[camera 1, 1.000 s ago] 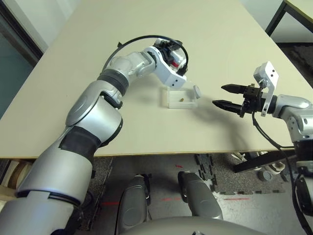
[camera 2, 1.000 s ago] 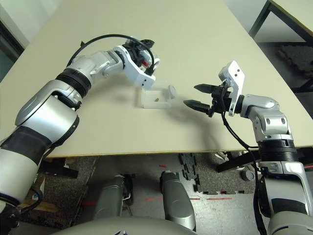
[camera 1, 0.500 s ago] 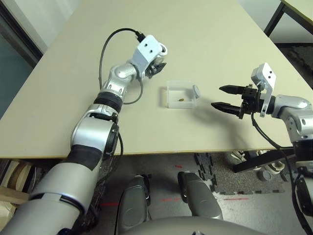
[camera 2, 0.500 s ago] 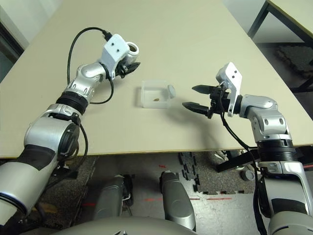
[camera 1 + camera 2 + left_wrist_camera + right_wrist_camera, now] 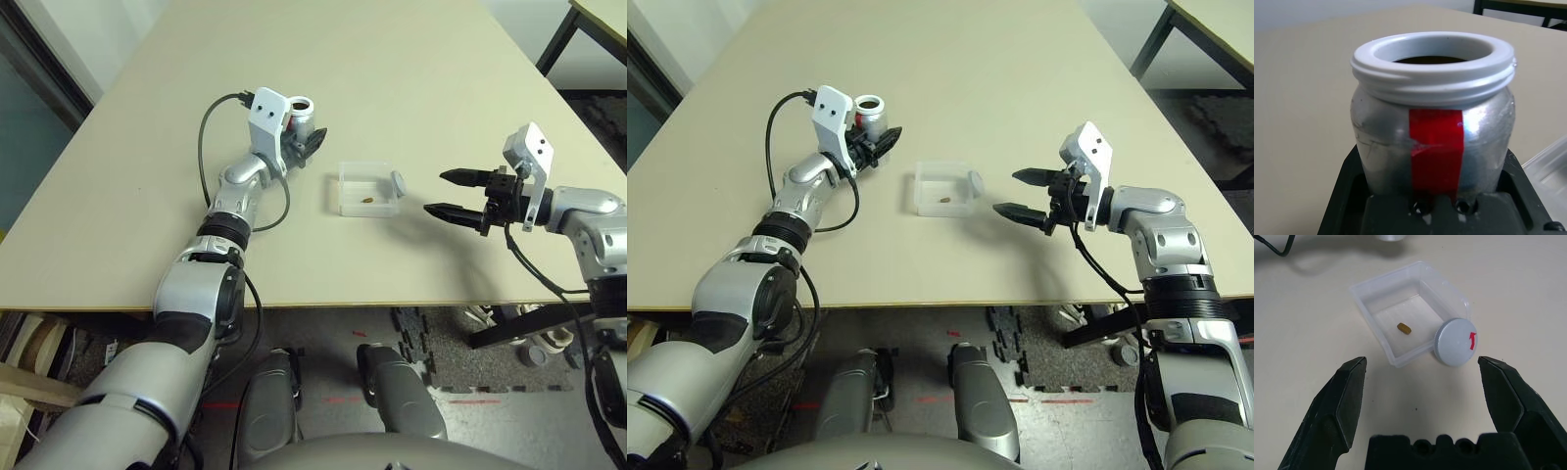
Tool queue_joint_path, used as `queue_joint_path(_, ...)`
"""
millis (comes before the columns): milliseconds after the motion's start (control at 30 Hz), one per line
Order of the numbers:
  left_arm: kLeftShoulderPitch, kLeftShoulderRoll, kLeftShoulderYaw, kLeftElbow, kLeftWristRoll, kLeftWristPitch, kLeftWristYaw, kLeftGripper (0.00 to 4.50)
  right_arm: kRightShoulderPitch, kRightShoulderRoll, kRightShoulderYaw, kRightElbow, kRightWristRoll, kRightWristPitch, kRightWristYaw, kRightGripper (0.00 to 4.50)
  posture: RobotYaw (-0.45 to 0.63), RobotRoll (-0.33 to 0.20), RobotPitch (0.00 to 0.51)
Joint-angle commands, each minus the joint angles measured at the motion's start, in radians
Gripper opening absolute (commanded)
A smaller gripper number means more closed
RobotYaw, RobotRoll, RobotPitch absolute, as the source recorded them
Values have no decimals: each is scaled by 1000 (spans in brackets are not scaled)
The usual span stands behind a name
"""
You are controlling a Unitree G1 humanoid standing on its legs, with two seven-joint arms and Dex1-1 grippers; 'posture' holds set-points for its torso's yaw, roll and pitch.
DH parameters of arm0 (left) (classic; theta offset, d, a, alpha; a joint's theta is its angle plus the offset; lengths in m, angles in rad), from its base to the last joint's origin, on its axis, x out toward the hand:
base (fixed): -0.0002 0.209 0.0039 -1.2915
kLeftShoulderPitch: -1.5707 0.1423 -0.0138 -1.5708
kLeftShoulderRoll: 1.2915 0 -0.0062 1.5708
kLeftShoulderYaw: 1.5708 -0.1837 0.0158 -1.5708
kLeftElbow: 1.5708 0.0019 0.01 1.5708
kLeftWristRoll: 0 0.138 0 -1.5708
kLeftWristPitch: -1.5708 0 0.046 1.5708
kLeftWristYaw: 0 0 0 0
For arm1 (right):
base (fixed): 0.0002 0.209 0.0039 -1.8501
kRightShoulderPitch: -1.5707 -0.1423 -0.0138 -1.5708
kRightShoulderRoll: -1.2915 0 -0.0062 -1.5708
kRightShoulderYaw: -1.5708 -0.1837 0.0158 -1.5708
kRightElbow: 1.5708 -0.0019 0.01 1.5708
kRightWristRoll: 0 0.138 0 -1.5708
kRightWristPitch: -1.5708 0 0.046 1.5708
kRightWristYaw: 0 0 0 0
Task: Pour the medicine from the bottle into the box.
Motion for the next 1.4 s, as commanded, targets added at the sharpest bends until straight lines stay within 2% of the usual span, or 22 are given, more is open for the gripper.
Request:
queue_joint_path(33, 14, -1, 11, 39, -7, -29, 16, 2603, 1, -3, 13, -5, -8, 1, 1, 4500, -219, 0, 145)
queue_joint_path(467, 52, 7, -36, 82, 51, -39, 66, 2603, -6, 1, 20, -12, -8, 7, 0, 4500, -220, 0, 147)
queue_joint_path(633, 55, 7, -37, 84, 49, -31, 79, 4400, -8, 1, 23, -10, -8, 6, 0, 4500, -218, 0, 148)
queue_joint_path(667, 56, 7, -37, 84, 48, -31, 80, 4481, -9, 2, 23, -10, -8, 6, 0, 4500, -217, 0, 148)
queue_joint_path(1067, 83, 12, -26, 53, 24, -39, 68, 4481, -21, 10, 34, 5, -8, -3, -3, 4500, -201, 0, 146)
queue_joint_path(1400, 164, 65, -3, -38, -14, -22, 5, 4481, -45, 30, 45, 46, -18, -29, -5, 4500, -167, 0, 144)
